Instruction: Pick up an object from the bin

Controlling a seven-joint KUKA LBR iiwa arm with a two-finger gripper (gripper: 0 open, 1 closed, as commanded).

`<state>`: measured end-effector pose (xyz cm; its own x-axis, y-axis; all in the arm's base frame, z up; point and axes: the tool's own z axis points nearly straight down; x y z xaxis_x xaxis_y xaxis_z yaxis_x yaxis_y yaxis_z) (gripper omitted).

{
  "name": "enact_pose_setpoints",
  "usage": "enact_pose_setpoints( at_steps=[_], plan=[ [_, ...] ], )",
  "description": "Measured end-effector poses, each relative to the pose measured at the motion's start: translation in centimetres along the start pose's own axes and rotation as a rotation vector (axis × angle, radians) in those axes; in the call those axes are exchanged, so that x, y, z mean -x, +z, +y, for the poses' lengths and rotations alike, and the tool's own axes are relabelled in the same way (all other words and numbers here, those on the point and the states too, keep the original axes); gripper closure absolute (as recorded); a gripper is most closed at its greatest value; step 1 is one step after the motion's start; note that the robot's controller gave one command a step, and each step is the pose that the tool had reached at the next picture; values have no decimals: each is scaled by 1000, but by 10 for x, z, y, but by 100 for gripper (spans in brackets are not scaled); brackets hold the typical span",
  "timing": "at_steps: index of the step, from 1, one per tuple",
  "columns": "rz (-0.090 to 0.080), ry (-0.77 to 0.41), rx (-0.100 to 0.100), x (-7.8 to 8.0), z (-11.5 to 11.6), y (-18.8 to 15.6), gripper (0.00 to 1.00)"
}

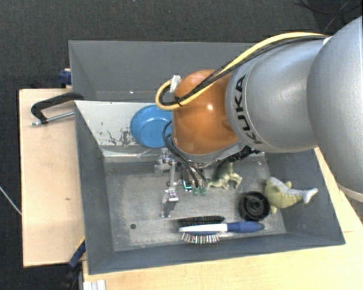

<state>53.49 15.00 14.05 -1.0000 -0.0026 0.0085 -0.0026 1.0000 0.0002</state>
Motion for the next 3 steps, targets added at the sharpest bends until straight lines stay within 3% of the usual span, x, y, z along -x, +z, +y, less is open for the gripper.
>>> enact_pose_setpoints(
  at_steps=[1, 2, 3],
  plan=[
    [-18, -22, 2, -35, -78, 70, 0],
    [-5, -108, 6, -43, -141, 40, 0],
    [-14, -428, -3, -34, -242, 23, 0]
  ],
)
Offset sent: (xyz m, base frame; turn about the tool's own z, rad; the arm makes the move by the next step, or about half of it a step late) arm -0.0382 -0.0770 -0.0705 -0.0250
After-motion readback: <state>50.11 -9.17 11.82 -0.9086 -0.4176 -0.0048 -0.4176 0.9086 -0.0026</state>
